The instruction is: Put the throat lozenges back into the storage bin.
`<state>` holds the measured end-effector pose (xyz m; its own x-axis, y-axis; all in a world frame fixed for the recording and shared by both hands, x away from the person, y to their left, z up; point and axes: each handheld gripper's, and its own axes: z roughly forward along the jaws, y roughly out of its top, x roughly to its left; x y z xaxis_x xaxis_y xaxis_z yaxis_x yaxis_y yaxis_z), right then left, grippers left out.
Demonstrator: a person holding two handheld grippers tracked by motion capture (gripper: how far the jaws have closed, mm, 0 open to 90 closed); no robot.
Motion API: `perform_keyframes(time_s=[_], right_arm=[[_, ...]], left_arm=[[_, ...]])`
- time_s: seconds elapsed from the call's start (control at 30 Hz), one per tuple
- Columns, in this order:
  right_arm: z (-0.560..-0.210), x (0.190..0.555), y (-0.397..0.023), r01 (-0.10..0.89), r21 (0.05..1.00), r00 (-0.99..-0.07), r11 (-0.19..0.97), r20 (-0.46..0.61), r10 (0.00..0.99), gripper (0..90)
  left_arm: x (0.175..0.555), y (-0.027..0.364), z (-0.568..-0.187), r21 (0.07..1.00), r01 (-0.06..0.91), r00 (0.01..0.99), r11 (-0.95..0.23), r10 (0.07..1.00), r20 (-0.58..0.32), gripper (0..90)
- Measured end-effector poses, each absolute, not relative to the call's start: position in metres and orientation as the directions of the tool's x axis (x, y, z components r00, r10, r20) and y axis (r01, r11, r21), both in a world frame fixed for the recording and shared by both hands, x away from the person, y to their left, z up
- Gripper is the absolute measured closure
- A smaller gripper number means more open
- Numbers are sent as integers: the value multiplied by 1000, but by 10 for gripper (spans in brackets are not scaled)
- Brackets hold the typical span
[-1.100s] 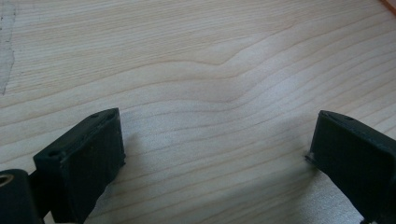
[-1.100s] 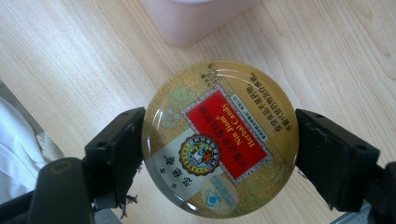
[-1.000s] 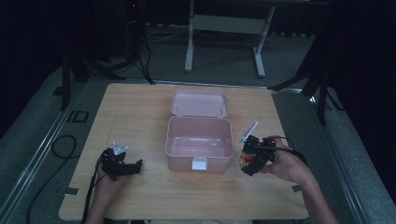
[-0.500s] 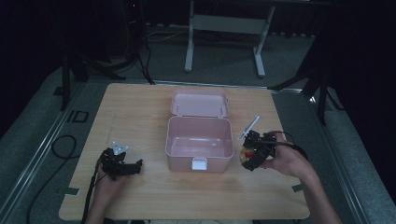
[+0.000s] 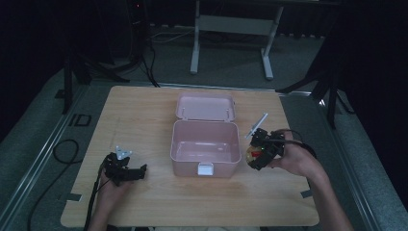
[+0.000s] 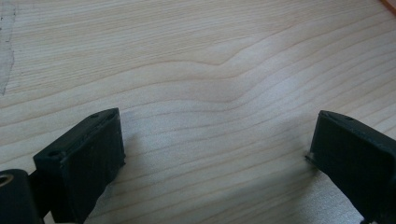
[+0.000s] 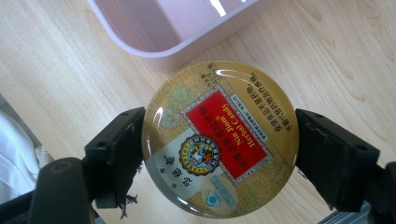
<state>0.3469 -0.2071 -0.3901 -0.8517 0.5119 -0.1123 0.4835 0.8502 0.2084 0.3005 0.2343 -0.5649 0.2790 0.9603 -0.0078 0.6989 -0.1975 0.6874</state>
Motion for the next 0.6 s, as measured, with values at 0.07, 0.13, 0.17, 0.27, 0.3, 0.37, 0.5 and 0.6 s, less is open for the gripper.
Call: perform_keyframes(time_s=[0.07, 0.13, 0.17, 0.27, 0.3, 0.37, 0.5, 0.6], right_arm=[[-390, 349, -207, 484, 208, -851, 850, -112, 513, 198], [-388, 350, -207, 486, 209, -850, 848, -110, 515, 198], [-388, 351, -207, 487, 210, -850, 848, -108, 515, 198], [-386, 353, -207, 486, 210, -850, 848, -111, 514, 198], [-385, 353, -207, 485, 212, -851, 849, -112, 514, 198], [-383, 354, -207, 486, 214, -849, 847, -112, 516, 198], [-380, 355, -206, 486, 225, -848, 845, -114, 518, 198], [-378, 356, -205, 486, 232, -847, 842, -113, 520, 198]], left_arm=[[300, 234, -565, 687, 699, 279, -198, 960, -8, 33], [301, 234, -565, 687, 699, 279, -198, 960, -8, 33], [301, 234, -565, 687, 699, 279, -198, 960, -8, 33], [301, 234, -565, 687, 699, 279, -198, 960, -8, 33], [301, 234, -565, 687, 699, 279, -198, 960, -8, 33], [301, 234, -565, 687, 699, 280, -198, 960, -8, 33], [301, 234, -565, 686, 700, 280, -198, 960, -8, 33], [301, 234, -565, 686, 699, 281, -200, 960, -7, 33]])
